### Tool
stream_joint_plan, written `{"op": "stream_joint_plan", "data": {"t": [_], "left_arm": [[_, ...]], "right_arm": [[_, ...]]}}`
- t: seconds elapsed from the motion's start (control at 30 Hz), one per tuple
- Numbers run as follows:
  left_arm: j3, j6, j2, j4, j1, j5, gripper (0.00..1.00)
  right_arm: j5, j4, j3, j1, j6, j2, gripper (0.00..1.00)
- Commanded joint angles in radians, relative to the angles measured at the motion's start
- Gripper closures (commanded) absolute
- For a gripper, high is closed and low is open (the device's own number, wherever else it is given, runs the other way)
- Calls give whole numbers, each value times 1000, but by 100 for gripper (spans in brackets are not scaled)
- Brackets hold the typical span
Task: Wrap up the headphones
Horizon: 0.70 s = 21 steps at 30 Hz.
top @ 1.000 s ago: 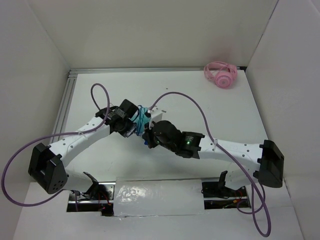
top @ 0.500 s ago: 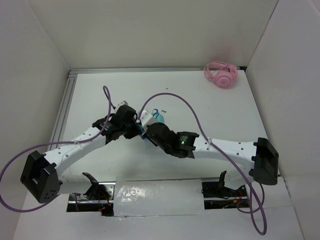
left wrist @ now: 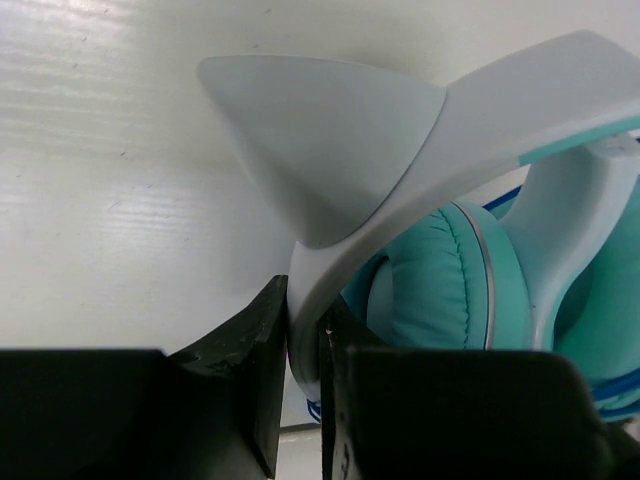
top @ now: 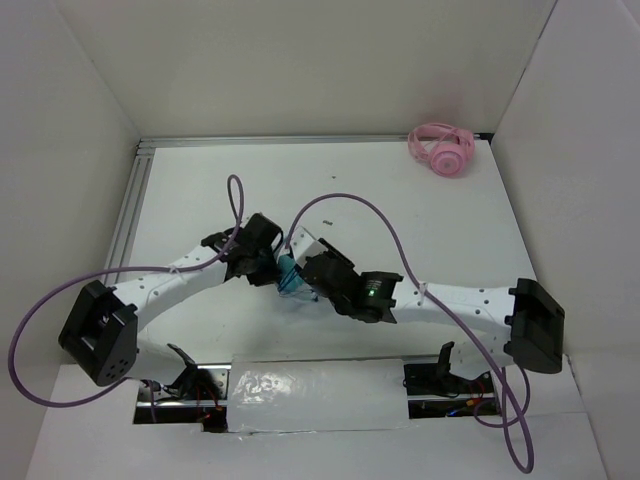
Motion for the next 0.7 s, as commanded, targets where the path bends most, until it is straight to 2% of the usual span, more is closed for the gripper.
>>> {"op": "stream_joint_plan", "data": {"t": [0.0,0.2,0.47,0.5,0.63,0.67], "left_arm": [[56,62,20,-49,-5,42,100],[68,115,51,-29,-5,116,100],[128,126,111,-119,-6,70,100],[131,129,120,-124,-6,61,100],[173,163,165,-135,-6,54,100],[182,168,187,-138,-3,56,100]], "right_arm": [[108,55,-6,-9,15,-63,53],[-18,107,-44,-12,16,-126,50],[-113,165,-103,-49,61,-240,46],[-117,172,-112,-55,79,-269,29],[-113,169,-133,-92,140,-333,21],[-114,169,-139,-103,182,-347,12]]}}
